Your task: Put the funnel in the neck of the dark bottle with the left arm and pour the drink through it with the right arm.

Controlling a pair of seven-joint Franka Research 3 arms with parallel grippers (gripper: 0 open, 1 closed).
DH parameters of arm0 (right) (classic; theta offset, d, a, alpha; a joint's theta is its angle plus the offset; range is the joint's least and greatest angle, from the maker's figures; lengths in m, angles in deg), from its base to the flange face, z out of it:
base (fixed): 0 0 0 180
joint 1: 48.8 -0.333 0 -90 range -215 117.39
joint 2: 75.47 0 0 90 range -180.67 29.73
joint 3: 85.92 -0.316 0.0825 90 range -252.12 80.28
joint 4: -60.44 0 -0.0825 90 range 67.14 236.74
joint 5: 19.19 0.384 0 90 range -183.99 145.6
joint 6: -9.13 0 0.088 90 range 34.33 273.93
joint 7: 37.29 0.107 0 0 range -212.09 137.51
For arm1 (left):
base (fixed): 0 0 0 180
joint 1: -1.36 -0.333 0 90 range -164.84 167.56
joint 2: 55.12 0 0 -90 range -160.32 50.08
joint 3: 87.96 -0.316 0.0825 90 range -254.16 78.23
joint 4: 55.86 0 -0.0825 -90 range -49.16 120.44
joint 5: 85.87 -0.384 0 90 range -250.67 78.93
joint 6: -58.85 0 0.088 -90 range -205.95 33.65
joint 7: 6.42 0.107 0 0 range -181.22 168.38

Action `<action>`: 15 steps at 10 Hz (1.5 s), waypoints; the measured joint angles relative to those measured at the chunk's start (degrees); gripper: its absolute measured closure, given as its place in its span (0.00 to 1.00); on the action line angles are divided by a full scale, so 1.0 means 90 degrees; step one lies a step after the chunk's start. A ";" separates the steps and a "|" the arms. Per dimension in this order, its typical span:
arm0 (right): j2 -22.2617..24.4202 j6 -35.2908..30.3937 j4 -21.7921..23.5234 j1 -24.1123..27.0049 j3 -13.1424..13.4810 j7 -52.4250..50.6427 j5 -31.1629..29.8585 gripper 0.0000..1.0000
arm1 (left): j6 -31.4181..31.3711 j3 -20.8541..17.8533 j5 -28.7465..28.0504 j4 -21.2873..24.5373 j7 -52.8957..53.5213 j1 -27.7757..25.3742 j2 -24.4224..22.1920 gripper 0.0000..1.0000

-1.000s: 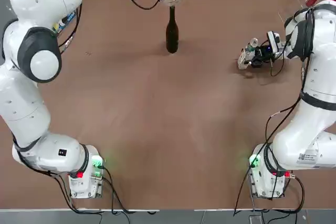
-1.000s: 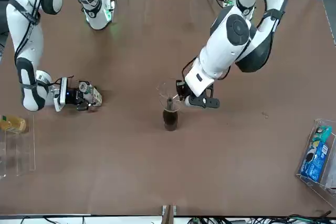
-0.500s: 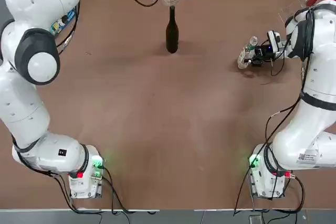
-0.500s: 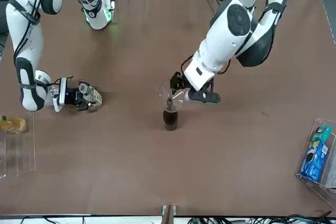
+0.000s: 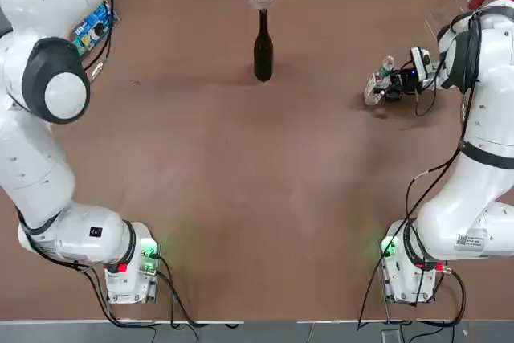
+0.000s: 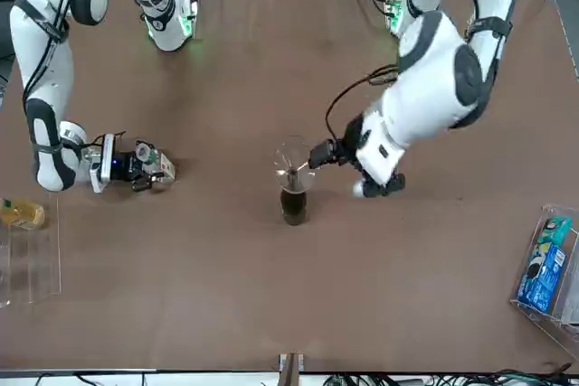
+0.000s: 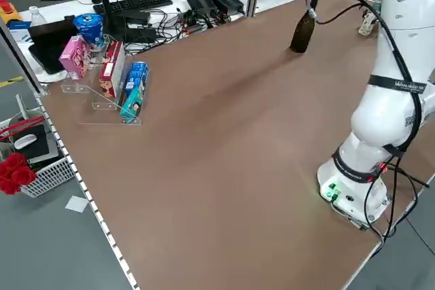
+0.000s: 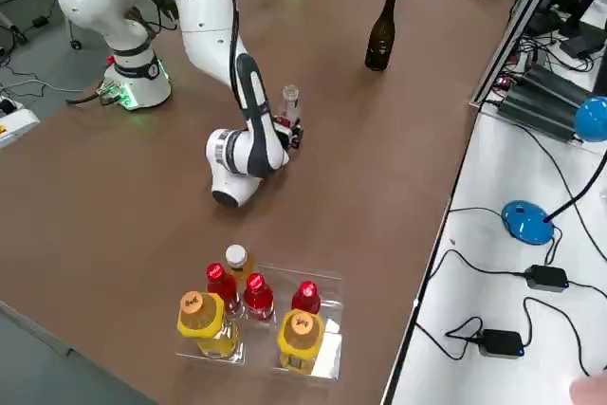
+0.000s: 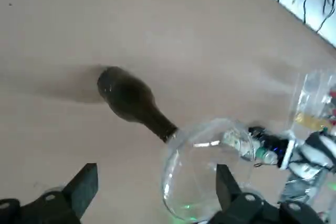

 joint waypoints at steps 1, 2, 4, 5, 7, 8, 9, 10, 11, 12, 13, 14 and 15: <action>0.0000 -0.0014 -0.0003 -0.0001 0.0063 0.0058 0.0000 0.54 | 0.0033 -0.0081 0.0152 0.0007 0.0009 -0.0038 0.0099 0.02; 0.0001 -0.0023 -0.0009 -0.0013 0.0107 0.0127 0.0000 0.54 | 0.0033 -0.0092 0.0178 0.0005 0.0302 -0.0082 0.0289 0.03; 0.0010 -0.0059 -0.0019 -0.0099 0.0263 0.0237 -0.0001 0.54 | 0.0020 -0.0093 0.0230 -0.0004 0.1893 -0.0268 0.0636 0.07; 0.0027 -0.0107 -0.0031 -0.0144 0.0325 0.0323 -0.0001 0.54 | 0.0027 -0.0091 0.0247 -0.0003 0.2626 -0.0355 0.0698 0.07; 0.0172 -0.0143 -0.0078 -0.0214 0.0407 0.0799 -0.0025 0.54 | 0.0057 -0.0078 0.0242 0.0051 0.3970 -0.0381 0.0699 0.17; 0.0337 -0.0140 -0.0095 -0.0229 0.0434 0.1126 -0.0075 0.54 | 0.0229 -0.0070 0.0242 0.0139 0.4674 -0.0446 0.0644 0.26; 0.0528 -0.0135 -0.0107 -0.0236 0.0466 0.1444 -0.0128 0.54 | 0.0517 -0.0057 0.0242 0.0278 0.5328 -0.0544 0.0525 0.23; 0.0678 -0.0131 -0.0110 -0.0239 0.0487 0.1728 -0.0151 0.54 | 0.0713 -0.0044 0.0245 0.0457 0.6043 -0.0645 0.0386 0.11; 0.0789 -0.0129 -0.0113 -0.0253 0.0502 0.1990 -0.0166 0.54 | 0.0814 -0.0005 0.0431 0.0664 0.6598 -0.0798 0.0269 0.01; 0.0910 -0.0125 -0.0123 -0.0280 0.0520 0.2263 -0.0200 0.55 | 0.0830 0.0072 0.0825 0.0826 0.7192 -0.0977 0.0230 0.01; 0.1078 -0.0075 -0.0146 -0.0306 0.0535 0.2612 -0.0265 0.55 | 0.0832 0.0150 0.1305 0.0946 0.8166 -0.1097 0.0261 0.01; 0.1303 0.0028 -0.0166 -0.0323 0.0544 0.2996 -0.0341 0.55 | 0.0754 0.0257 0.1772 0.1017 0.9366 -0.1126 0.0380 0.00; 0.1546 0.0143 -0.0172 -0.0342 0.0547 0.3373 -0.0399 0.55 | 0.0610 0.0412 0.2241 0.1042 1.0650 -0.1121 0.0576 0.00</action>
